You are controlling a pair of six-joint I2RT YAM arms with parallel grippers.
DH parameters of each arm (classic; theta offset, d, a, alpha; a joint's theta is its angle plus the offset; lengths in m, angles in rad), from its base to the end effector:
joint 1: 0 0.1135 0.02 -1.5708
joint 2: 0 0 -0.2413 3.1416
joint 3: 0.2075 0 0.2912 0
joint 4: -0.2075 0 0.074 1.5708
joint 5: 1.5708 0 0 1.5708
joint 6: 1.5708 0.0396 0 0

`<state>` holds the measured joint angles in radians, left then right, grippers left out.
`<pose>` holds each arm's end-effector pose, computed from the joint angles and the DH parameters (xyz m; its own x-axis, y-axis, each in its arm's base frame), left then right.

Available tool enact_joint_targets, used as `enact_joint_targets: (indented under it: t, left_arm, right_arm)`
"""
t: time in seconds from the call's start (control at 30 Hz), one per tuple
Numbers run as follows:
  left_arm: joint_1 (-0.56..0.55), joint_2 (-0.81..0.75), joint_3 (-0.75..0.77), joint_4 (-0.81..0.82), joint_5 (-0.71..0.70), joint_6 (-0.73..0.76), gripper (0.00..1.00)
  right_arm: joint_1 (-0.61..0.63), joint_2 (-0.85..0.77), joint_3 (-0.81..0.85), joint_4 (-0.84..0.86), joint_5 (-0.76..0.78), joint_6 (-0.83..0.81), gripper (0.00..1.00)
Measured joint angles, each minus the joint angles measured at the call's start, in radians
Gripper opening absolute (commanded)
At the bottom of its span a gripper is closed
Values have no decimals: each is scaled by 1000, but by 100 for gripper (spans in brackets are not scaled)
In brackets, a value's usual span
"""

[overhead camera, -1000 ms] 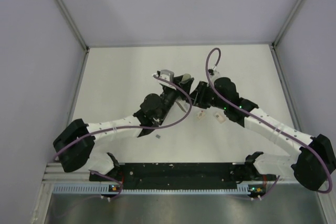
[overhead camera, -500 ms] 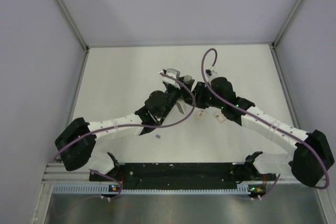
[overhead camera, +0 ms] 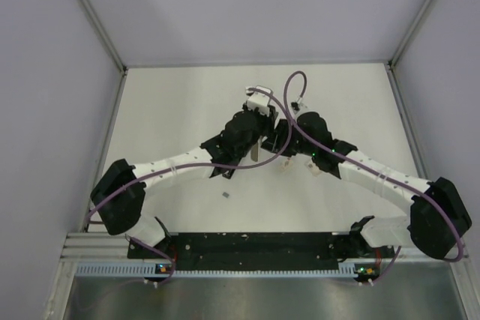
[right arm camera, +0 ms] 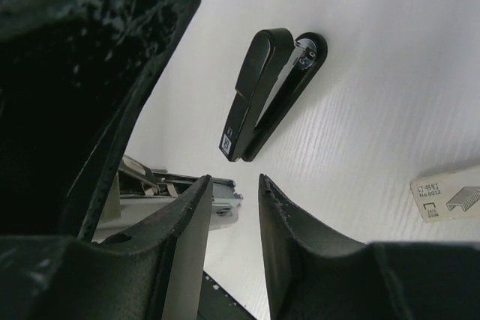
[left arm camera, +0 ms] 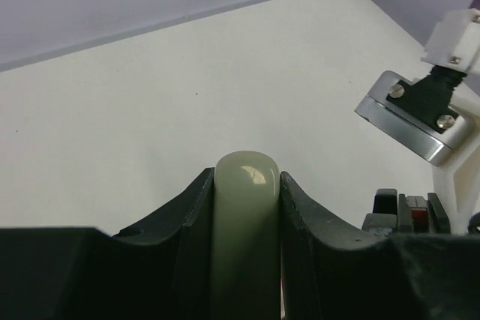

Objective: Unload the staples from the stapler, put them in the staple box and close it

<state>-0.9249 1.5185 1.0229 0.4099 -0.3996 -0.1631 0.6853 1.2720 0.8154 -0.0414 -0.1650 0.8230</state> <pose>0.2511 -0.3075 0.2623 -0.1324 -0.0729 -0.9885 0.4873 0.8637 -0.1289 0.2518 0.2142 0.2183 -0.7911 0.2874 -0.5399 -0.2294 0.6789 0.6975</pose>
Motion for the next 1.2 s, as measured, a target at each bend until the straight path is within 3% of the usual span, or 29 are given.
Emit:
enact_joint_targets:
  t: [0.37, 0.9, 1.2]
  left_arm:
    - [47, 106, 104, -183, 39, -34, 0]
    - [50, 80, 68, -186, 46, -51, 0]
    - [53, 14, 38, -192, 125, -80, 0]
  right_arm:
    - [11, 29, -48, 80, -16, 46, 35]
    - [25, 43, -48, 77, -25, 39, 36]
    - [28, 27, -28, -4, -47, -31, 38]
